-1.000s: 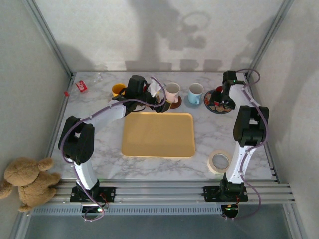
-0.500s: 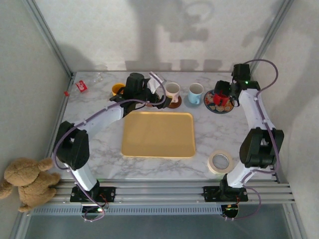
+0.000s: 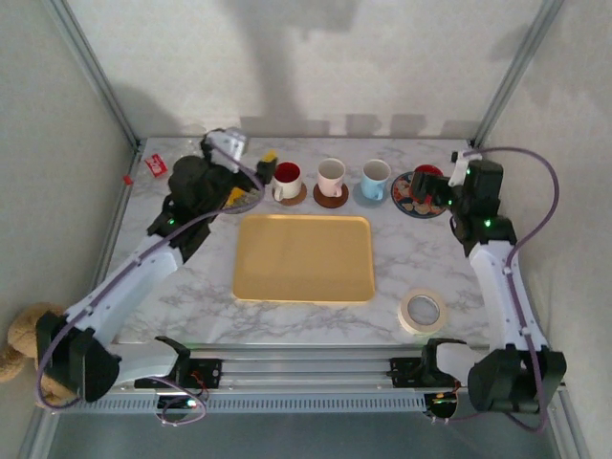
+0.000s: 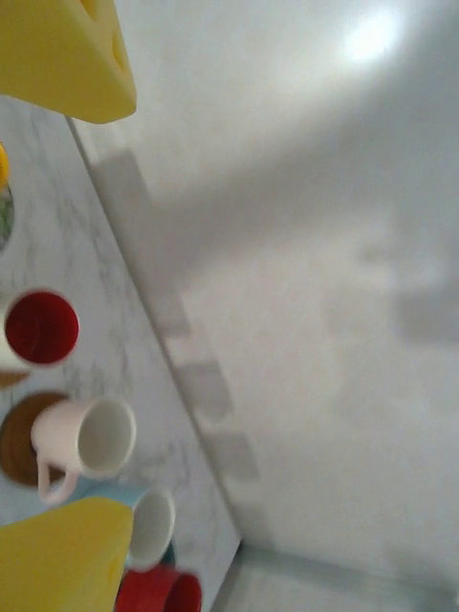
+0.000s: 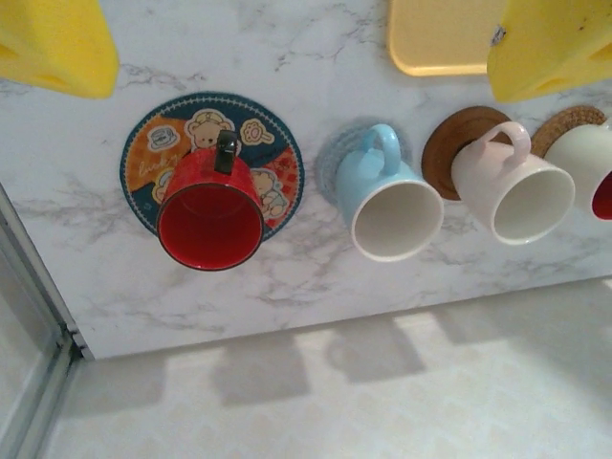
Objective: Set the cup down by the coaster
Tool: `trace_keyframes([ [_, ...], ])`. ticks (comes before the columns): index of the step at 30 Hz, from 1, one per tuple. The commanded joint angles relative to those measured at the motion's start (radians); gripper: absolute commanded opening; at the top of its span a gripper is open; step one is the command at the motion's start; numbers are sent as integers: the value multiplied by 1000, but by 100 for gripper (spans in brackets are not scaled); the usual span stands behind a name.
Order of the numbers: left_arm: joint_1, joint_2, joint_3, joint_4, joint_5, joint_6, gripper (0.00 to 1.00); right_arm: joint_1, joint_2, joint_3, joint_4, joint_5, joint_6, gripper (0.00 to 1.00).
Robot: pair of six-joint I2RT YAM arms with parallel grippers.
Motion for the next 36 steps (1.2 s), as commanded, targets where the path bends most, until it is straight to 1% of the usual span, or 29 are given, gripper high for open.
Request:
trace_keyframes([
  [1, 56, -72, -130, 74, -138, -57, 100, 3, -72, -132, 218, -28, -32, 99],
  [3, 95, -108, -217, 103, -217, -79, 100, 3, -106, -212, 278, -24, -44, 99],
  [5, 141, -142, -319, 138, -264, -121, 100, 2, -122, -271, 307, -21, -36, 99],
  [8, 204, -184, -474, 248, -321, -211, 100, 3, -129, -363, 365, -11, 9, 99],
  [11, 251, -180, -580, 319, -395, -293, 100, 3, -129, -473, 492, -3, 46, 99],
  [15, 278, -137, -671, 389, -469, -345, 100, 3, -96, -579, 616, 77, 59, 99],
  [21, 303, -4, -711, 480, -458, -364, 100, 3, -3, -683, 759, 141, 54, 99],
  [26, 337, 104, -738, 648, -415, -371, 100, 1, 109, -687, 856, 177, 62, 99],
  [28, 352, 144, -723, 663, -389, -359, 100, 3, 157, -679, 889, 175, 62, 99],
  [30, 359, 181, -732, 704, -329, -325, 100, 3, 190, -661, 899, 168, 57, 99],
  [32, 362, 193, -725, 710, -297, -298, 100, 2, 213, -654, 929, 159, 54, 99],
  [34, 365, 202, -738, 761, -281, -259, 100, 1, 230, -647, 949, 152, 43, 99],
  [36, 385, 218, -745, 812, -258, -250, 100, 1, 249, -646, 973, 170, 35, 99],
])
